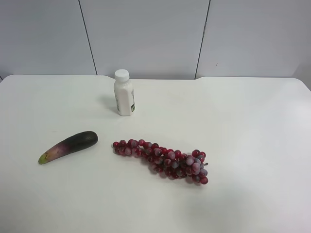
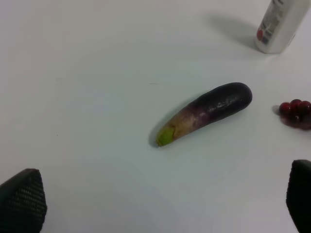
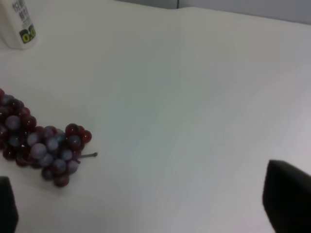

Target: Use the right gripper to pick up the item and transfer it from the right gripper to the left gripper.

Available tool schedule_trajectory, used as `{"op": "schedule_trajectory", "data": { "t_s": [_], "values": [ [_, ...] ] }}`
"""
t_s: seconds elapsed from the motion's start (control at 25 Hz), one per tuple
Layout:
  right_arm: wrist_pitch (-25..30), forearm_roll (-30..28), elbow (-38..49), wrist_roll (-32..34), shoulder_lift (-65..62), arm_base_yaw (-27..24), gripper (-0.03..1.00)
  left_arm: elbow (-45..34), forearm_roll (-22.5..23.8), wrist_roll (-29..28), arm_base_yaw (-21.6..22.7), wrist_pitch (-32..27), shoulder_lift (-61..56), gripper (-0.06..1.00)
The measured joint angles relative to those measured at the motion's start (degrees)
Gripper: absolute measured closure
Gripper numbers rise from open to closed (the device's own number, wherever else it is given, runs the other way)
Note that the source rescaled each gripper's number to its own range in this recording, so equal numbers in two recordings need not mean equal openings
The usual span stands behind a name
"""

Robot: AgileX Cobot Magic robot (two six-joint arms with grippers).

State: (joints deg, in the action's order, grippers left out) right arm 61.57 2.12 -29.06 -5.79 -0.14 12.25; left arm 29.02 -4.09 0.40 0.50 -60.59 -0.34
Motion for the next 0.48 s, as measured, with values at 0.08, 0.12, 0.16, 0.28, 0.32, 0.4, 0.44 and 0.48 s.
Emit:
{"op": "schedule_trajectory", "data": {
  "t_s": [0.08, 0.12, 0.16, 0.28, 0.32, 0.4, 0.44, 0.48],
  "values": [
    [0.00, 0.00, 0.00, 0.00, 0.00, -2.50, -0.03, 0.00, 0.00, 0.00, 0.00, 0.00, 0.00, -0.06],
    [0.00, 0.00, 0.00, 0.00, 0.00, -3.87, -0.03, 0.00, 0.00, 0.00, 0.00, 0.00, 0.00, -0.06],
    [0.00, 0.00, 0.00, 0.00, 0.00, -5.00, -0.03, 0.00, 0.00, 0.00, 0.00, 0.00, 0.00, -0.06],
    [0.00, 0.00, 0.00, 0.00, 0.00, -8.23, -0.03, 0.00, 0.00, 0.00, 0.00, 0.00, 0.00, -0.06],
    [0.00, 0.00, 0.00, 0.00, 0.00, -8.84, -0.03, 0.00, 0.00, 0.00, 0.00, 0.00, 0.00, -0.06],
    [0.00, 0.00, 0.00, 0.00, 0.00, -9.67, -0.03, 0.00, 0.00, 0.00, 0.00, 0.00, 0.00, -0.06],
    [0.00, 0.00, 0.00, 0.00, 0.00, -9.78, -0.03, 0.00, 0.00, 0.00, 0.00, 0.00, 0.00, -0.06],
    [0.00, 0.00, 0.00, 0.00, 0.00, -9.94, -0.03, 0.00, 0.00, 0.00, 0.00, 0.00, 0.00, -0.06]
  ]
}}
